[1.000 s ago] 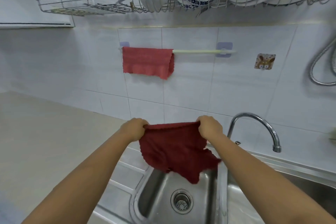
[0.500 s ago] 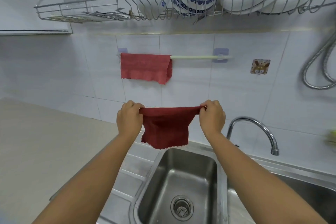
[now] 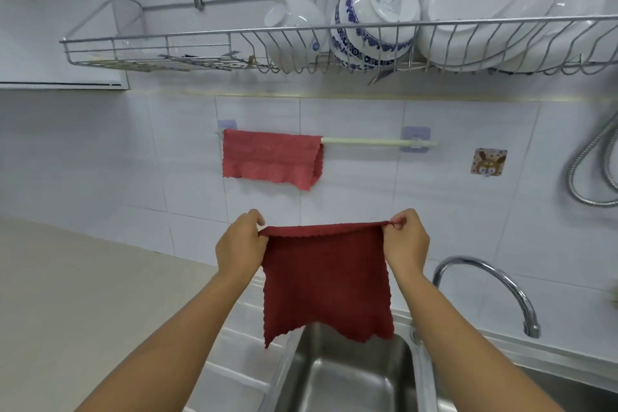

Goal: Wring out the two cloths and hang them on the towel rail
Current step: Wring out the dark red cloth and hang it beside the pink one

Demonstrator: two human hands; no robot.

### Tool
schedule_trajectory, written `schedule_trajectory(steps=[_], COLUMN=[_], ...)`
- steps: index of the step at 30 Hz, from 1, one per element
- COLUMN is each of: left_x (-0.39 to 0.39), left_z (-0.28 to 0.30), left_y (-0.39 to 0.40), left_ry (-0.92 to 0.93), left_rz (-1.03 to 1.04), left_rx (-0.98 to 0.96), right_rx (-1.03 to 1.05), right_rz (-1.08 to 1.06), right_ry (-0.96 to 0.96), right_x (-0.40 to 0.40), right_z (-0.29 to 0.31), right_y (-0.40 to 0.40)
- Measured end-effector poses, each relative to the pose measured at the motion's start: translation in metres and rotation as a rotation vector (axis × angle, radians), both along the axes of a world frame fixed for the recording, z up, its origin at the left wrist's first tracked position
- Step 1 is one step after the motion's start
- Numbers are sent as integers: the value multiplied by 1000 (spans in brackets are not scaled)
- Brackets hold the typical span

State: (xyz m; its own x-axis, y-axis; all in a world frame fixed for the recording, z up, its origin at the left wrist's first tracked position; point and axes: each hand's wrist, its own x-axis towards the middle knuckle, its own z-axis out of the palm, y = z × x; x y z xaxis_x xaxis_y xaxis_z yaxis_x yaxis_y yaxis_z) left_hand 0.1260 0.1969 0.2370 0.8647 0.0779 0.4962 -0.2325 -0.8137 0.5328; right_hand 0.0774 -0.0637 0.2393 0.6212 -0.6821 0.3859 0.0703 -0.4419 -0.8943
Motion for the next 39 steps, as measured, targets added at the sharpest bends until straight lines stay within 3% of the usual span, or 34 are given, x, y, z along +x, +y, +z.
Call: schedule_trajectory(steps=[2, 5, 8, 11, 14, 18, 23, 26, 28, 31, 33, 39], left_x=[10, 28, 52, 67, 81, 112, 146, 168, 176, 183, 189, 206], left_z=[15, 39, 66, 97, 129, 160, 182, 180, 173, 160, 154, 140], left_y=[1, -2, -17, -34, -53, -75, -101, -113, -119, -127, -132, -140], left_ry=[36, 198, 388, 394, 353, 244, 153, 140, 80, -226, -391, -380], left_rz=[8, -70, -354, -507, -586, -598, -631, -605, -491, -279, -204, -143], left_rx=[-33, -139, -577, -754, -819, -725, -585, -308, -12, 427, 553, 601], right_rx=[322, 887, 1048, 1069, 916, 579, -244, -617, -785, -1119, -1231, -1164], right_rz=[2, 172, 267, 300, 221, 55, -110, -58, -68, -239, -330, -304], right_ry=[-56, -198, -287, -354, -428, -421, -255, -85, 77, 245, 282, 305], right_x=[9, 21, 37, 58, 75, 97, 110, 122, 130, 137, 139, 142], right_z=[14, 44, 75, 104, 133, 158, 172, 163, 153, 142, 137, 136], right_y=[-1, -4, -4, -9, -19, -33, -52, -67, -73, -77, -77, -75])
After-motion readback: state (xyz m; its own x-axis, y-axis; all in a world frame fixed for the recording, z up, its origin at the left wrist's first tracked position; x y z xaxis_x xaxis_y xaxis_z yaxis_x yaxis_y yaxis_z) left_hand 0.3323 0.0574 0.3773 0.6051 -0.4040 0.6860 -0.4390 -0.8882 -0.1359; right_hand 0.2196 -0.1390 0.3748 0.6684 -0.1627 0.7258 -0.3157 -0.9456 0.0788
